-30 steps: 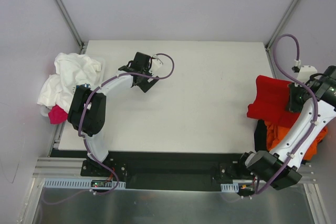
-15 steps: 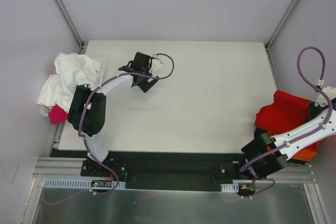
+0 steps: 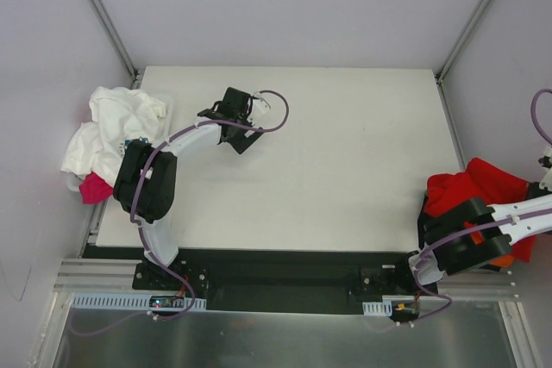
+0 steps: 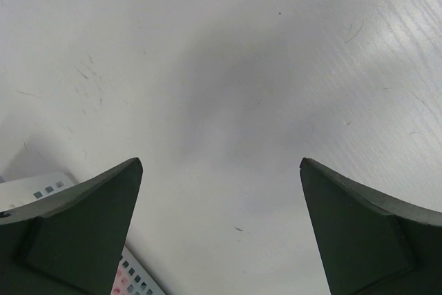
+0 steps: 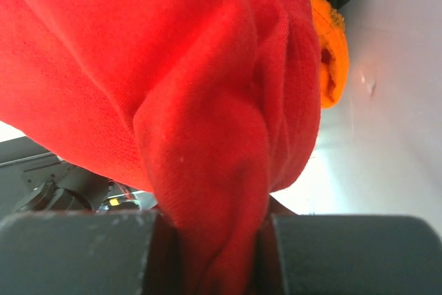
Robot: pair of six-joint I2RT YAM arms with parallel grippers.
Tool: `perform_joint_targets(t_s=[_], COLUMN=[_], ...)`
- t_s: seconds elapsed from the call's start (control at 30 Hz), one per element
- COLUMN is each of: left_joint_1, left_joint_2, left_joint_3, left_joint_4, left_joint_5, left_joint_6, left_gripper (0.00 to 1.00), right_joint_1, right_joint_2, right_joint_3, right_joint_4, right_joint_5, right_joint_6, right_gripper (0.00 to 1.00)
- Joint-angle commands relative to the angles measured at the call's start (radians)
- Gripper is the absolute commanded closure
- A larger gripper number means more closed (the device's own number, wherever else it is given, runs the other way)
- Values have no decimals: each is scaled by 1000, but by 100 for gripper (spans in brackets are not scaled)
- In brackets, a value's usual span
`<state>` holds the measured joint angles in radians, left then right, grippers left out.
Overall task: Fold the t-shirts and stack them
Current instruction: Put the neatly folded tshirt into the corner of the board with the right arm
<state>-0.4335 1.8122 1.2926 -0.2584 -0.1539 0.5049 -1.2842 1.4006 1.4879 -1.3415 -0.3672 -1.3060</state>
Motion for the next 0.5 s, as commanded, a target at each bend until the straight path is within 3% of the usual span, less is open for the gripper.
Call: perform_joint_targets(t_s=[0.0, 0.2, 0.47], left_joint_1=[-14, -22, -27], left_joint_2=[-1, 7, 2], left_joint_3=[2, 2, -1], left_joint_4=[11, 10, 11], left_joint_5=[22, 17, 10], left_joint_6=[-11, -16, -11], left_gripper=[1, 1, 1], right_joint_1=[-4, 69, 276], right_joint_2=[20, 28, -69], right_joint_3=[60, 74, 48], right_joint_4=[-219, -159, -29], right_joint_5=[-16, 5, 83], right_joint_6=[20, 109, 249], right_gripper=[95, 91, 81])
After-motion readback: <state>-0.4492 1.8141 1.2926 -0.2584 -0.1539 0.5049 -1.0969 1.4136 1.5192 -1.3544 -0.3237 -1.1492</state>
